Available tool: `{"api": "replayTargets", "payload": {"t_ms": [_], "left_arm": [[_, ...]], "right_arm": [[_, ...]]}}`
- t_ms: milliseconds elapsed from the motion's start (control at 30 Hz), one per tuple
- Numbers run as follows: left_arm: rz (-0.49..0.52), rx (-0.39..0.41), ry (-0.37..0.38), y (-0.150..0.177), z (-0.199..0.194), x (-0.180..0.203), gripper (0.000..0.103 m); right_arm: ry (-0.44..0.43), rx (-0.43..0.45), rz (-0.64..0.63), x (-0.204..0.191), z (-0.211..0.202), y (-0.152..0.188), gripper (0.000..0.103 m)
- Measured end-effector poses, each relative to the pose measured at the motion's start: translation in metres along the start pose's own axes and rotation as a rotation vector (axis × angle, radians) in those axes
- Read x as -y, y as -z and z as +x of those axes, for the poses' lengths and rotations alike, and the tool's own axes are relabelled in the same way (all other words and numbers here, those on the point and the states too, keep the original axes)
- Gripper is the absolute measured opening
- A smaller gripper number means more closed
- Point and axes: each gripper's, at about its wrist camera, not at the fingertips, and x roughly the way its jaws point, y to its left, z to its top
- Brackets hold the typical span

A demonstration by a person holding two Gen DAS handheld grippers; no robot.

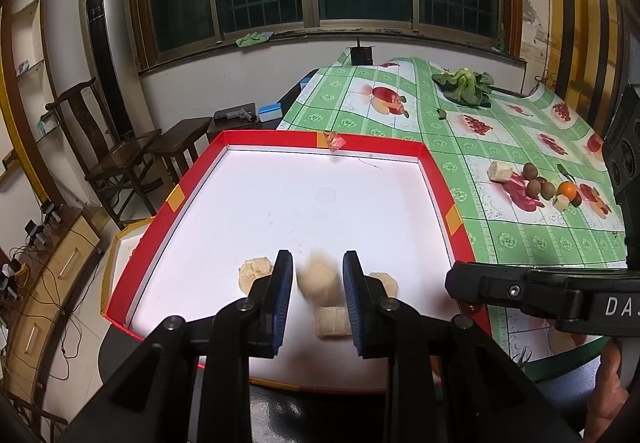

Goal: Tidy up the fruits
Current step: 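Open the right gripper to drop the red date while the left gripper releases its item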

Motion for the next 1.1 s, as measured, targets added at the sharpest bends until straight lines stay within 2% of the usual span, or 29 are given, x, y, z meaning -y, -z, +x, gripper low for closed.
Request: {"api": "replayTargets", "payload": {"t_ms": [67, 200, 400, 600, 867, 1100], "left_arm": [[-0.001, 0.000, -0.003, 0.000, 0.000, 0.000, 0.027], [0.000, 0.001, -0.013, 0.000, 0.000, 0.000, 0.041], [-0.013, -0.007, -0.037, 0.001, 0.003, -0.005, 0.055], [-0.021, -0.021, -0.032, 0.003, 0.005, -0.006, 0.059], [-0.010, -0.045, 0.000, 0.005, 0.008, 0.003, 0.060], [0.006, -0.034, 0.020, 0.001, 0.002, 0.014, 0.063]], "right_arm": [[-0.002, -0.003, 0.004, 0.001, 0.000, 0.000, 0.019], [-0.013, -0.010, 0.014, 0.004, -0.001, -0.001, 0.019], [-0.021, 0.007, 0.046, 0.012, -0.008, -0.003, 0.019], [-0.010, 0.025, 0.078, 0.024, -0.015, -0.002, 0.028], [0.000, 0.041, 0.114, 0.042, -0.024, -0.003, 0.030], [0.078, 0.140, 0.140, 0.075, -0.070, -0.009, 0.030]]}}
